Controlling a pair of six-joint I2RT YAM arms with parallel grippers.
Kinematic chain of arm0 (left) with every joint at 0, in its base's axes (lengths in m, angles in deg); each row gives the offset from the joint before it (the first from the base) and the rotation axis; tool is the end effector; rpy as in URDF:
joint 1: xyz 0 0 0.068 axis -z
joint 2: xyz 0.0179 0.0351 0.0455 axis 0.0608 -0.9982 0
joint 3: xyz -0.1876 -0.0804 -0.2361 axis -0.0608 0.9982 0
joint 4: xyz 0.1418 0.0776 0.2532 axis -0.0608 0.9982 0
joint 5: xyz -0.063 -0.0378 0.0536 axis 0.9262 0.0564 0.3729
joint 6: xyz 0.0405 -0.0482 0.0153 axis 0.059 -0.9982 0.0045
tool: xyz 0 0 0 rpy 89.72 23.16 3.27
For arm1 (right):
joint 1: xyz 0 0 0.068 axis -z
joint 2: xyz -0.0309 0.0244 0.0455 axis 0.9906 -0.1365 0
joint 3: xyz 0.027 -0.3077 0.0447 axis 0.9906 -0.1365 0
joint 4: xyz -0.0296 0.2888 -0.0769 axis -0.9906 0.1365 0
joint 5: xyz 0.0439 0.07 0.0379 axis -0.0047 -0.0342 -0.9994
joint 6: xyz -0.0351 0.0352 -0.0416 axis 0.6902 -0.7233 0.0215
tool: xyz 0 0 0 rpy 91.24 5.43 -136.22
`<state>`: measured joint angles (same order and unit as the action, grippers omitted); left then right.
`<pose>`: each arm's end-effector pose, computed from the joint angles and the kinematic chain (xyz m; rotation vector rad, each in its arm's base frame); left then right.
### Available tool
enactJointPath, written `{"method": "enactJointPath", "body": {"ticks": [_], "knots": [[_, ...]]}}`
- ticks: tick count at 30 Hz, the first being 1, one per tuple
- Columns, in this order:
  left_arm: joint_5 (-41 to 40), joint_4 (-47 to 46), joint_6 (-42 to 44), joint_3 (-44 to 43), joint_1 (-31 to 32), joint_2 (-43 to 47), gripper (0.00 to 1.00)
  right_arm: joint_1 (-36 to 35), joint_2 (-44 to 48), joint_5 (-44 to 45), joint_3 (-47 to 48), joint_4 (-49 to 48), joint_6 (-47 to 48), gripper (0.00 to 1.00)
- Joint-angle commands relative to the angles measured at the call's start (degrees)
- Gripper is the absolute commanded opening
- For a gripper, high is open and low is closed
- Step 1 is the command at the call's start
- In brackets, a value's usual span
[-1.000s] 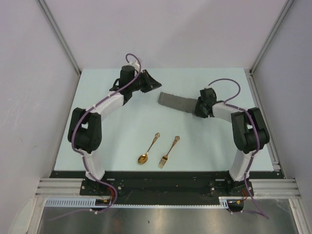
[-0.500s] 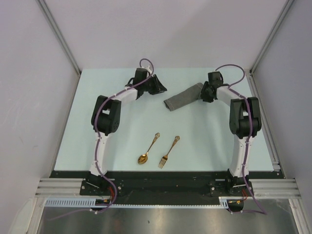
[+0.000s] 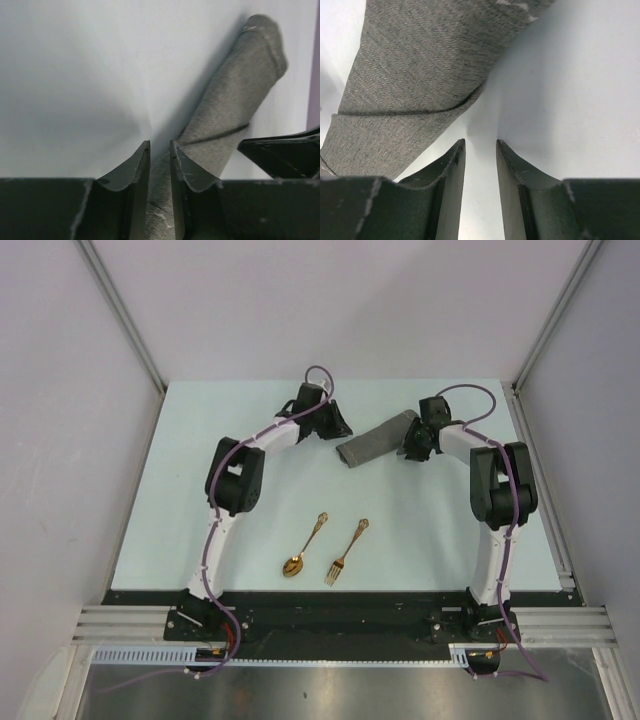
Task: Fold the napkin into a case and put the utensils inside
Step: Rotate the smaller rectangle-folded napkin at the center of the board.
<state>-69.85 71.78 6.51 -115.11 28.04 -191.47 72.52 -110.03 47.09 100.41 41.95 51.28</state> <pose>0.5694 -0.2790 0.1524 -0.0786 2.3413 -0.9672 0.4964 0.0882 0.1580 0.4564 2.5045 0.3875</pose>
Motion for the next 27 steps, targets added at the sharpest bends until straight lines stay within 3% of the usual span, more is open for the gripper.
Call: {"method": "enactJointPath", "body": {"ticks": [1,5,14,27], "knots": [[-0.1,6.12,0.05,-2.74,0.67,-1.77,0.26,0.05,-1.14,-0.34,0.77,-0.41,-0.69,0.36],[-0.1,7.69,0.66,-2.21,1.81,-1.59,0.25,0.49,-1.32,-1.22,0.6,-0.49,0.02,0.36],[3.94,4.19,-3.11,9.2,3.92,2.89,0.22,-0.04,-0.79,-5.88,-1.77,-2.34,0.81,0.36],[8.33,-1.97,-7.16,23.27,6.12,12.03,0.21,1.9,8.95,-3.42,-9.15,2.14,5.46,0.38]]}}
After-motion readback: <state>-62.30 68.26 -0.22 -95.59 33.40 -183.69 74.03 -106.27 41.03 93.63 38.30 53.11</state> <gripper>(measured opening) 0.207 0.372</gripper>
